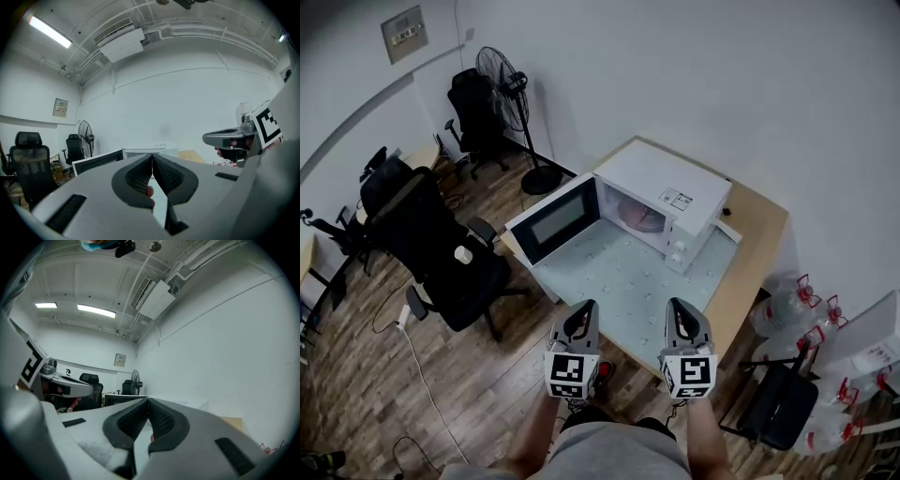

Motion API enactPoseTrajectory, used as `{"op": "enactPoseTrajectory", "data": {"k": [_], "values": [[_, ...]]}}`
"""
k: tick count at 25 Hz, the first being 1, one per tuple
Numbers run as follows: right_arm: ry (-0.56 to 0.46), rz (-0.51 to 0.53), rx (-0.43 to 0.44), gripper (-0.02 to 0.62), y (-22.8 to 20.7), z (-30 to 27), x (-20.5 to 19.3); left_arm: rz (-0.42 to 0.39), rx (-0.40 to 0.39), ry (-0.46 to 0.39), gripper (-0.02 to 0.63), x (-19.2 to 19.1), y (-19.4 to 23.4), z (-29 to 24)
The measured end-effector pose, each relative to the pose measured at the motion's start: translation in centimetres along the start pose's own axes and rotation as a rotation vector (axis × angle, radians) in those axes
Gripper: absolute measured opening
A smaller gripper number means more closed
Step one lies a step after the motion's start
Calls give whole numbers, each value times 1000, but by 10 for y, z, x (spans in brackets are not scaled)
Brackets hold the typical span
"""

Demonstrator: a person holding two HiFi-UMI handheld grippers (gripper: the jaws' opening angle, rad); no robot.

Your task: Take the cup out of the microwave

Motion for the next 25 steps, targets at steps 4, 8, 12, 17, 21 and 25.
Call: {"op": "enactPoseTrajectory", "data": {"k": [4,8,12,17,21,25], "values": [[29,-11,-58,18,-1,-36,-2,-17,-71,33,25,7,25,-48],[74,6,-123,18,-4,-70,-6,-32,-145,58,23,12,45,-93],[108,-23,-178,18,-6,-101,-14,-36,-211,77,23,12,64,-131],[146,-39,-224,18,-3,-137,-23,-33,-266,105,23,9,89,-173],[172,-45,-256,18,1,-161,-31,-31,-302,135,23,3,107,-204],[195,-55,-291,18,4,-184,-39,-29,-346,163,23,-4,120,-233]]}}
Point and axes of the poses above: the fingertips, and each gripper's own axes: z backward along the fingers, y to its left, x out of its top, the point moved 9 cm from there along z, backward along the fingers, and after that the axes turned 9 degrees about z, right-handed, at the moved point
